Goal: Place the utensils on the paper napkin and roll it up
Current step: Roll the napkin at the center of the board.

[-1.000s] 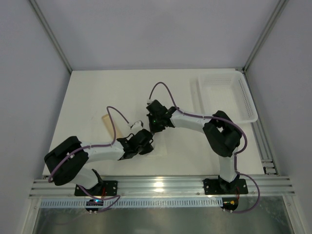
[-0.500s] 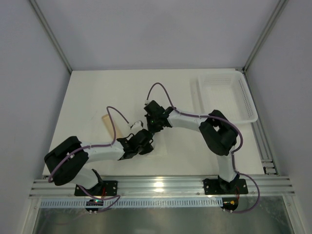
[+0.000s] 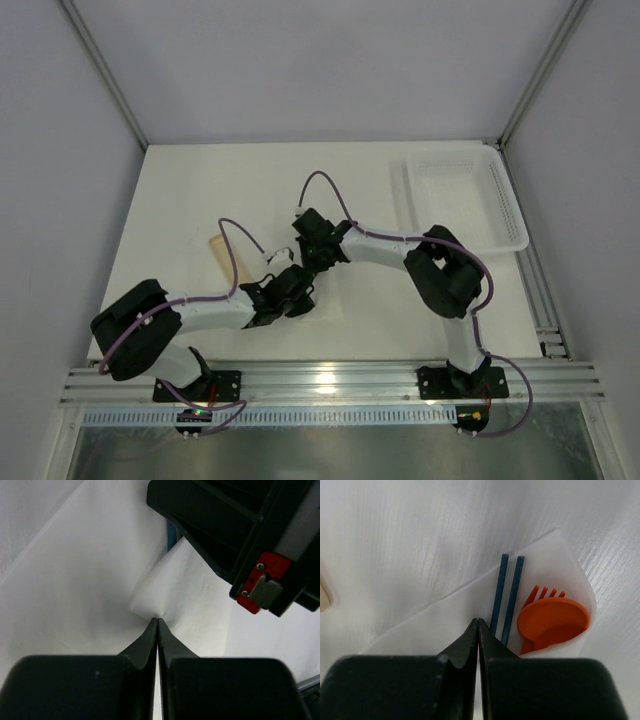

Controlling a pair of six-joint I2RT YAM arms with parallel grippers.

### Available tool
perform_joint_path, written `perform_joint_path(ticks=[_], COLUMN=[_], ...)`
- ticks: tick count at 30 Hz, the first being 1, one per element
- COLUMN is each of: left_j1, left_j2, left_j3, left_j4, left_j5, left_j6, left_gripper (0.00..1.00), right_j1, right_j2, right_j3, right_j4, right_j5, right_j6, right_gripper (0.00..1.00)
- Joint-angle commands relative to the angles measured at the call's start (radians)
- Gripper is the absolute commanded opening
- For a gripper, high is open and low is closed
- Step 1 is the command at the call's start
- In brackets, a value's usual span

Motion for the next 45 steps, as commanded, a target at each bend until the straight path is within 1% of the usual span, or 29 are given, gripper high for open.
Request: perform_joint_path(ticks=[1, 19, 31, 37, 45], left_j1=[-0.004, -0.004, -0.004, -0.004, -0.004], left_j2=[0.024, 0.024, 0.043, 0.076, 0.083], left_j3=[-0.031, -0.032, -0.013, 0.023, 0.023], left_j4=[-0.082, -0.091, -0.107, -0.154, -0.159], left_j5=[-0.02, -0.03, -0.03, -0.031, -0.031], left_j6=[0.011, 0.005, 0.01, 0.004, -0.009], left_gripper=[0.0, 0.0, 0.0, 0.0, 0.0], right_j1=[-0.001, -0.001, -0.001, -0.001, -0.001], right_j2=[-0.004, -0.059, -0.077, -0.079, -0.065], right_j3=[0.023, -0.02, -0.008, 0.006, 0.015], right_j4=[-0.026, -0.03, -0.036, -0.031, -0.043], right_j5=[0.07, 0.117, 0.133, 0.119, 0.126], right_j6=[-0.027, -0.028, -0.058, -0.067, -0.07], right_gripper=[0.04, 0.04, 0.04, 0.04, 0.04])
